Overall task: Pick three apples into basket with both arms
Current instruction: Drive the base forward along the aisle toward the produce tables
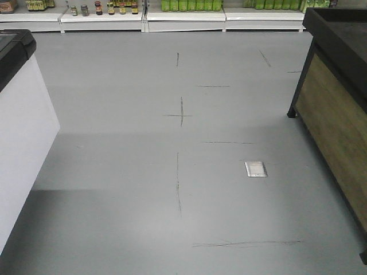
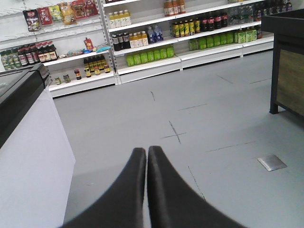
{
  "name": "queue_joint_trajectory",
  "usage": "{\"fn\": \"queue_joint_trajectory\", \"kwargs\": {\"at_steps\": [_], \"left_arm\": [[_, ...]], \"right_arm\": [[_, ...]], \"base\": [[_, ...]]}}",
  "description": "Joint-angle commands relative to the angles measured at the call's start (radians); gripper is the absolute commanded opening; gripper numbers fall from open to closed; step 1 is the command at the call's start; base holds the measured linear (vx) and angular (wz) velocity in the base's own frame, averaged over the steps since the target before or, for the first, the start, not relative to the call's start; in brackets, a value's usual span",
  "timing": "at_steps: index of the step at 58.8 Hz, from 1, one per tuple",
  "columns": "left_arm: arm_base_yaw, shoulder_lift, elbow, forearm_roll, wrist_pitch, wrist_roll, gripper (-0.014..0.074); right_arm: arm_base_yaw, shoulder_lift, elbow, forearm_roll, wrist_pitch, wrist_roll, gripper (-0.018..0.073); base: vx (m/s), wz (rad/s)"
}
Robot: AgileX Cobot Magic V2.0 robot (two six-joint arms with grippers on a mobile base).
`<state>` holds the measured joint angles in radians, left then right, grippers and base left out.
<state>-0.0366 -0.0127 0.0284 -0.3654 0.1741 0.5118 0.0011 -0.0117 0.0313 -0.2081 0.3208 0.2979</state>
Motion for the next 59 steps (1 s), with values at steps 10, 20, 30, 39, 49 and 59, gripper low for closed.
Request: {"fn": "queue_joint_trajectory", "kwargs": {"at_steps": [10,20,30,39,49,59], "left_arm": [[-0.008,-0.014,-0.026,-0.013,-0.064,-0.005,0.0002],[-0.008,-0.014,-0.026,-0.013,-0.064,-0.005,0.0002],[-0.008,-0.014,-0.026,-0.013,-0.064,-0.005,0.0002],[-0.008,-0.014,-0.026,-0.013,-0.064,-0.005,0.0002],[-0.008,-0.014,-0.026,-0.013,-0.064,-0.005,0.0002],[-0.008,-0.014,-0.026,-0.013,-0.064,-0.005,0.0002]], "right_arm": [[-0.003,-0.002,0.009,-0.017,-0.073,0.0,-0.0005],[-0.003,-0.002,0.009,-0.017,-0.073,0.0,-0.0005],[-0.003,-0.002,0.009,-0.017,-0.073,0.0,-0.0005],[-0.003,-0.002,0.009,-0.017,-0.073,0.0,-0.0005],[-0.003,-0.002,0.009,-0.017,-0.073,0.0,-0.0005],[-0.003,-0.002,0.009,-0.017,-0.073,0.0,-0.0005]], "base": [[0.02,0.02],[0.03,0.05],[0.04,0.08],[0.04,0.08],[0.04,0.05],[0.04,0.05]]}}
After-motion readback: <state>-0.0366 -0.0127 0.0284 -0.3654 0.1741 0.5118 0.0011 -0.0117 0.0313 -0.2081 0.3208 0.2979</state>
